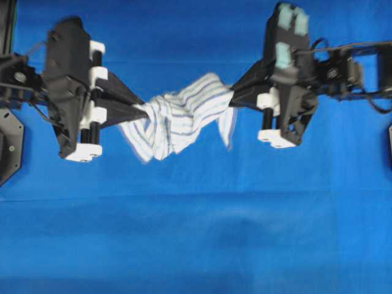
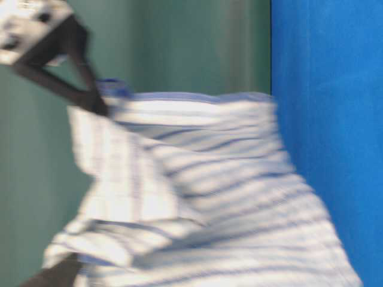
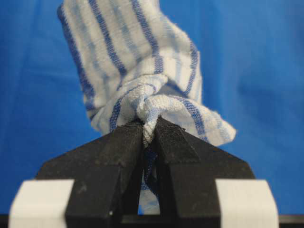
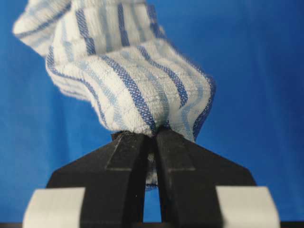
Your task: Lift the towel with both arms.
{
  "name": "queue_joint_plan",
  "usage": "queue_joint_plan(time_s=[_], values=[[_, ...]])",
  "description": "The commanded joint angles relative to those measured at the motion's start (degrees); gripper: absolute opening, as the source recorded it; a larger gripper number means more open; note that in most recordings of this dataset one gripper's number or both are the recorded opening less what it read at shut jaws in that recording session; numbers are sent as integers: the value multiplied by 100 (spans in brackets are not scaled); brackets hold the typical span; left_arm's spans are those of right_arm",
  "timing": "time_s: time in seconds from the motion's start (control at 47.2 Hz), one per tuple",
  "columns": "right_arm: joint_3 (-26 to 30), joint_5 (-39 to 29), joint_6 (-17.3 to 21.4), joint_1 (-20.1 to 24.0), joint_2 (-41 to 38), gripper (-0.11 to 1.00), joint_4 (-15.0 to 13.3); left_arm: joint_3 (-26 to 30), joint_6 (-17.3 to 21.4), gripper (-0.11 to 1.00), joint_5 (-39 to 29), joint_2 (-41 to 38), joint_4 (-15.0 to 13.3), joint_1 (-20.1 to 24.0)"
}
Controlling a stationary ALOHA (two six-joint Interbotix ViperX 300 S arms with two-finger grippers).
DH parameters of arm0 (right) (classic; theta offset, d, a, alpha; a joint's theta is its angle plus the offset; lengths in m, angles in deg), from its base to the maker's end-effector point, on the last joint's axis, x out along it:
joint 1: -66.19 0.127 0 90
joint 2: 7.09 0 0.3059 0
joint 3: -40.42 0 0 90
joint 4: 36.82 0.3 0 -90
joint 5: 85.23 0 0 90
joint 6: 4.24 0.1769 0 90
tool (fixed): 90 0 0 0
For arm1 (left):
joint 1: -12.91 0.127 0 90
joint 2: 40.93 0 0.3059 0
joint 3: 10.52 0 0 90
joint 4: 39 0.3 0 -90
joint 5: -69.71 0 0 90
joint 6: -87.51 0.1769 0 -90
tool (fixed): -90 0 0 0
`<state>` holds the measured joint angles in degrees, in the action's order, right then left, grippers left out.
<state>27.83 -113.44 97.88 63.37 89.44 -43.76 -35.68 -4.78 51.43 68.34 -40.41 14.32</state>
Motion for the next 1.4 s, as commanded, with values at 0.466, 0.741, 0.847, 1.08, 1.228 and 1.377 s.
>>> queue_joint_plan(time_s=[0.466, 0.741, 0.847, 1.08, 1.228, 1.377], values=[[1819, -1125, -114, 0, 431, 7, -396, 1846, 466, 3, -1072, 211, 35, 369], [2232, -1424, -123, 0, 448, 7, -387, 2285, 501, 3, -1248, 167, 44, 378], [2215, -1441, -132, 0, 422, 7, -396, 2294, 501, 3, -1310, 97, 44, 369], [2197, -1450, -290, 0, 413, 7, -396, 2347, 501, 17, -1397, -26, 44, 378], [2145, -1450, -396, 0, 422, 7, -396, 2294, 536, 61, -1380, 9, 53, 369], [2109, -1459, -404, 0, 413, 41, -448, 2215, 694, 91, -1380, 62, 44, 378]])
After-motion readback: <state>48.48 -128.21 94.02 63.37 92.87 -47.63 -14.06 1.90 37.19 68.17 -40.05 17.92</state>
